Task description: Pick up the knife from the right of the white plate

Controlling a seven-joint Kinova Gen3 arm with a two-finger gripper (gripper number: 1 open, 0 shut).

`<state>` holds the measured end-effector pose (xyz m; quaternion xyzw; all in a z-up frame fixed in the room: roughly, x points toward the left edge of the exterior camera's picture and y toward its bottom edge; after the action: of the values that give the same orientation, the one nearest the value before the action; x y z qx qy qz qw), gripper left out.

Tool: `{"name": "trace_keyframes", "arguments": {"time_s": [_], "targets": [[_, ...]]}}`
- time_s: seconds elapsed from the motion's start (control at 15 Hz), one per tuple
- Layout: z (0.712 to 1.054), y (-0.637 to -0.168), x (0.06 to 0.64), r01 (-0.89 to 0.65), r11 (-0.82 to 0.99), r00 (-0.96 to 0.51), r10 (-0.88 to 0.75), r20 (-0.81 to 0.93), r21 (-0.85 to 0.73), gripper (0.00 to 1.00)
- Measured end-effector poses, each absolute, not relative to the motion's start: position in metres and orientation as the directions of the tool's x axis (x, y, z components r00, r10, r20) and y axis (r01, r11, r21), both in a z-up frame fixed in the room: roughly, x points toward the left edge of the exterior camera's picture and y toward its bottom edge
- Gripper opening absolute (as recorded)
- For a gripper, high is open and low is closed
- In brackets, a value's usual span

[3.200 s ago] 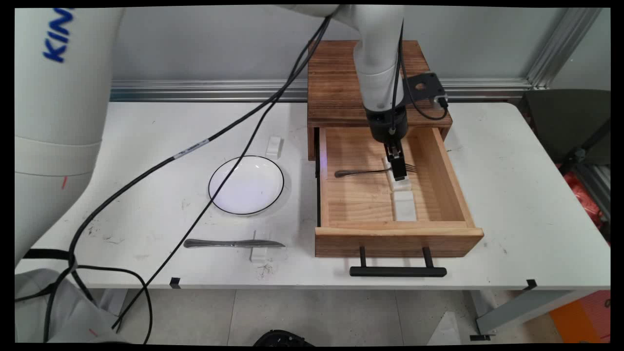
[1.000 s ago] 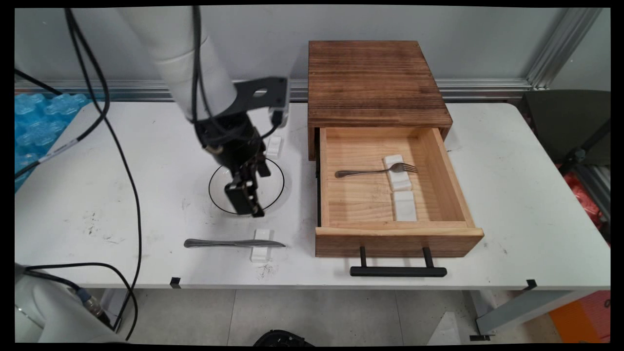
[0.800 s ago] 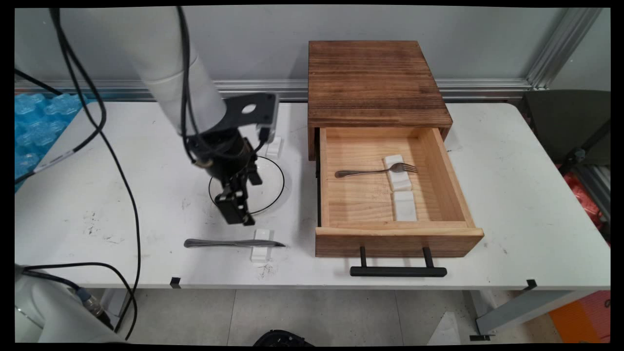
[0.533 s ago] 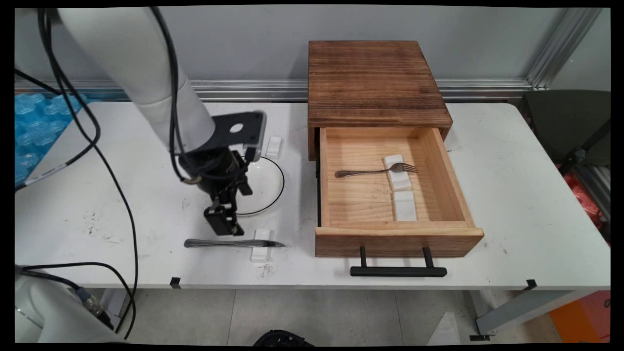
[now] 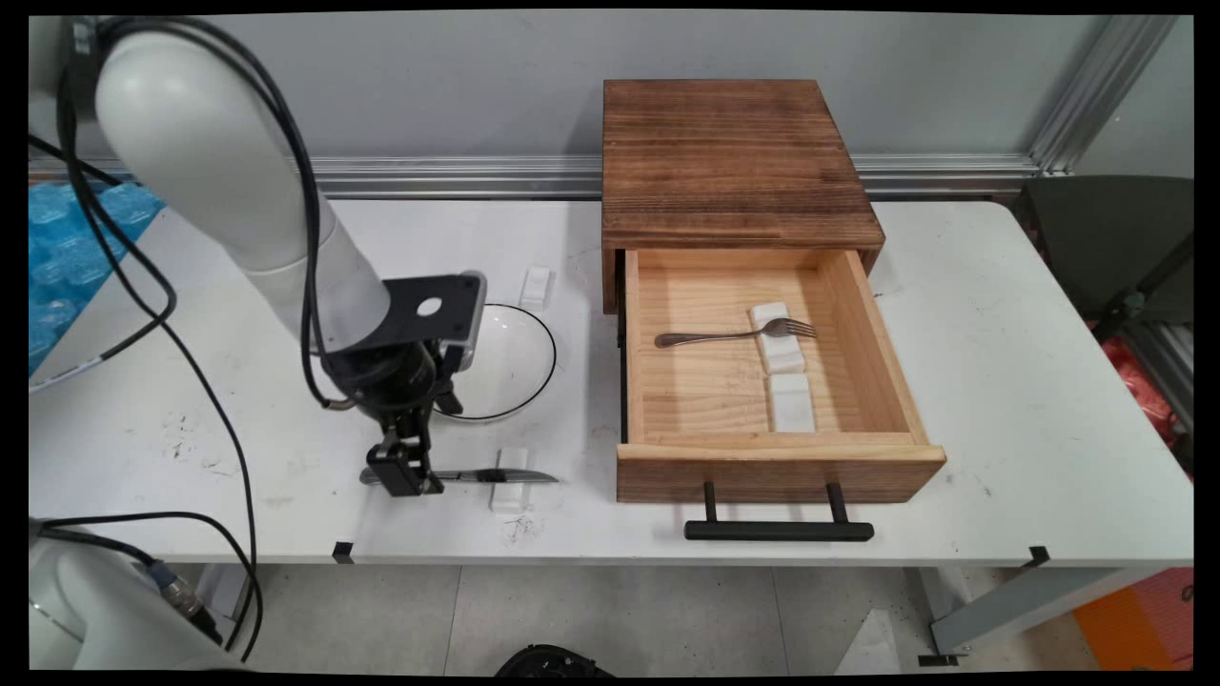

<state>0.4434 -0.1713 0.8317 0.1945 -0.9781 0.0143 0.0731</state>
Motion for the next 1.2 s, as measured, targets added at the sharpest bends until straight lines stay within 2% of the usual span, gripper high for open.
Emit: {"name": "trace_keyframes", "arguments": {"time_s": [0.53, 1.2], "targets": [[0.799, -0.161, 0.454, -0.373, 0.928, -0.92, -0.369, 0.132, -0.008, 1.0], [0.779, -0.16, 0.456, -0.37, 0.929, -0.92, -0.365, 0.143, -0.01, 1.0]]}}
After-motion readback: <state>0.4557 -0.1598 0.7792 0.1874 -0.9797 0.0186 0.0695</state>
